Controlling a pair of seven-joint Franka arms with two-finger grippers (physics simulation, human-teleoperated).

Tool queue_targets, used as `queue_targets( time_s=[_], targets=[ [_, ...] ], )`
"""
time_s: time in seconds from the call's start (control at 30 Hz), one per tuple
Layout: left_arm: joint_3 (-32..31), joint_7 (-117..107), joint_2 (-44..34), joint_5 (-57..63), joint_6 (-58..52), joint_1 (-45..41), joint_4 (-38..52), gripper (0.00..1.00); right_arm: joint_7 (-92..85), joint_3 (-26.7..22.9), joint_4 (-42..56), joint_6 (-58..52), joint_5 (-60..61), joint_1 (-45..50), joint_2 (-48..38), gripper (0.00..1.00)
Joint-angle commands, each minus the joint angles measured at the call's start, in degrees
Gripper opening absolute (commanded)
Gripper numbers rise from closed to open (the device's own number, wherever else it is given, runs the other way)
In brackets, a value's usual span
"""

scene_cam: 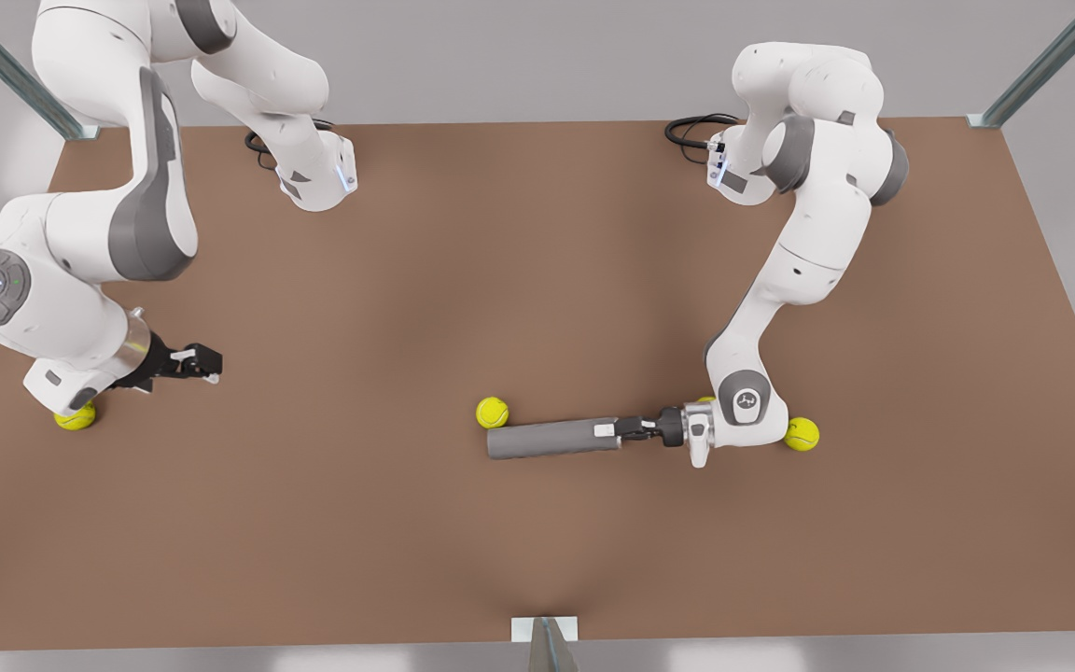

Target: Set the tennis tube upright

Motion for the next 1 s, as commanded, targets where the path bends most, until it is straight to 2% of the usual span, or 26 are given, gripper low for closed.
queue_targets(
  time_s=[0.0, 0.47, 0.63, 0.7, 0.77, 0.97],
  targets=[
    [0.0, 0.0, 0.0, 0.1, 0.0, 0.0, 0.0, 0.21, 0.0, 0.0, 0.0, 0.0, 0.0, 0.0, 0.0, 1.0],
    [0.4, -1.0, -2.7, 1.6, -0.5, 0.0, -0.4, 0.21, 0.6, -0.2, 0.6, -2.1, 0.7, -1.4, 0.0, 1.0],
    [2.1, -2.3, -4.9, 3.2, -0.8, 0.0, -1.0, 0.21, 0.4, -0.2, 0.6, -2.6, 0.6, -0.9, 0.0, 1.0],
    [5.4, -2.3, -5.8, 3.3, -4.9, 0.0, -1.3, 0.21, 0.4, -0.1, 0.5, -2.6, 0.6, -0.6, 0.0, 1.0],
    [6.2, -5.4, -7.3, 8.8, -5.5, 0.1, -1.2, 0.21, 0.4, 0.0, 0.5, -2.6, 0.5, -0.5, 0.0, 1.0],
    [8.0, -9.2, -10.6, 15.1, -5.5, 0.2, -1.1, 0.21, 0.6, 0.2, -0.1, -1.9, 0.0, 2.1, 2.3, 1.0]
  ],
)
